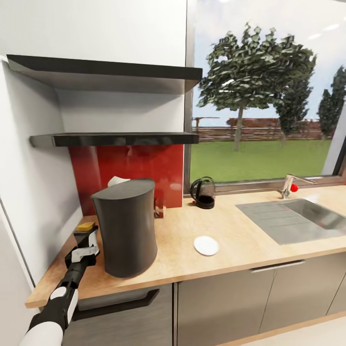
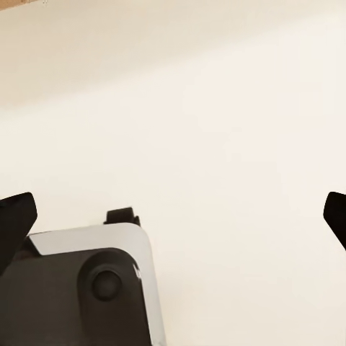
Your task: Set up a coffee station on the kitchen countertop: keep the coffee maker on the countertop, move the bottle of coffee from the kitchen shelf to the counter next to the coffee maker, place a paper coffee filter on top of the coffee maker, put the saucer next to the coffee maker with the coffee cup on the saucer, and place the electric kettle next to the coffee maker.
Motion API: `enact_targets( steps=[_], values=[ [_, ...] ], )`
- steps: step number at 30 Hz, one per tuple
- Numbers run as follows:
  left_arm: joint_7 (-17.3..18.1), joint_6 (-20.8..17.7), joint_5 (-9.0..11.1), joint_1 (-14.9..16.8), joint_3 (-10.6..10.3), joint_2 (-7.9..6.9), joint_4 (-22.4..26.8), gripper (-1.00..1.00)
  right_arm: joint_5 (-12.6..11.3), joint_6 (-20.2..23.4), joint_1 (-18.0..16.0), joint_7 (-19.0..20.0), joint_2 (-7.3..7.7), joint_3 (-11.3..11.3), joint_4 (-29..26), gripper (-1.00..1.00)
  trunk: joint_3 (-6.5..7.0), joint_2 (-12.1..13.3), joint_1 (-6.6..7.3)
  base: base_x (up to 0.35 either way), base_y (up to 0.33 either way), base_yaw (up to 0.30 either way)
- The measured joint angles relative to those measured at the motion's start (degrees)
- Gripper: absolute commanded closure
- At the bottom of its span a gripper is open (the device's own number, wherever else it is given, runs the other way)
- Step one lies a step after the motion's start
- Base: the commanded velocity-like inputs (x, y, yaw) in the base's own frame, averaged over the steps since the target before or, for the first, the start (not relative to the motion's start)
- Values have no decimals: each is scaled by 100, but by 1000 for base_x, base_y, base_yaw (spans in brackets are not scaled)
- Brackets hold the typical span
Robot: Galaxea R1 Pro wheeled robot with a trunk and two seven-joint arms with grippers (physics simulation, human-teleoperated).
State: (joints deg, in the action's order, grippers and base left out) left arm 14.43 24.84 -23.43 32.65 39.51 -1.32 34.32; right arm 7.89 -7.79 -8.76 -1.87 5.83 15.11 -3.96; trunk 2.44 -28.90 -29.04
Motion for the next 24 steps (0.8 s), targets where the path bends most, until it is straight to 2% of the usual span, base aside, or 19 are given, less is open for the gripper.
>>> enact_targets(
  steps=[11, 17, 24],
  values=[
    [0, 0, 12, -46, -1, -5, 25, 100, -5, -9, 0, -1, 7, 0, -9, -100, 1, 0, -2, 33, 0, 0],
    [-2, 0, 15, -46, 7, -5, 32, 100, -5, -9, 0, 0, 7, -4, -8, -100, 0, 0, 0, 182, 24, 0],
    [-4, 6, 24, -46, 11, -5, 40, 100, -5, -9, 0, -1, 7, -4, -3, -100, 1, 0, -2, 30, 4, 0]
  ],
)
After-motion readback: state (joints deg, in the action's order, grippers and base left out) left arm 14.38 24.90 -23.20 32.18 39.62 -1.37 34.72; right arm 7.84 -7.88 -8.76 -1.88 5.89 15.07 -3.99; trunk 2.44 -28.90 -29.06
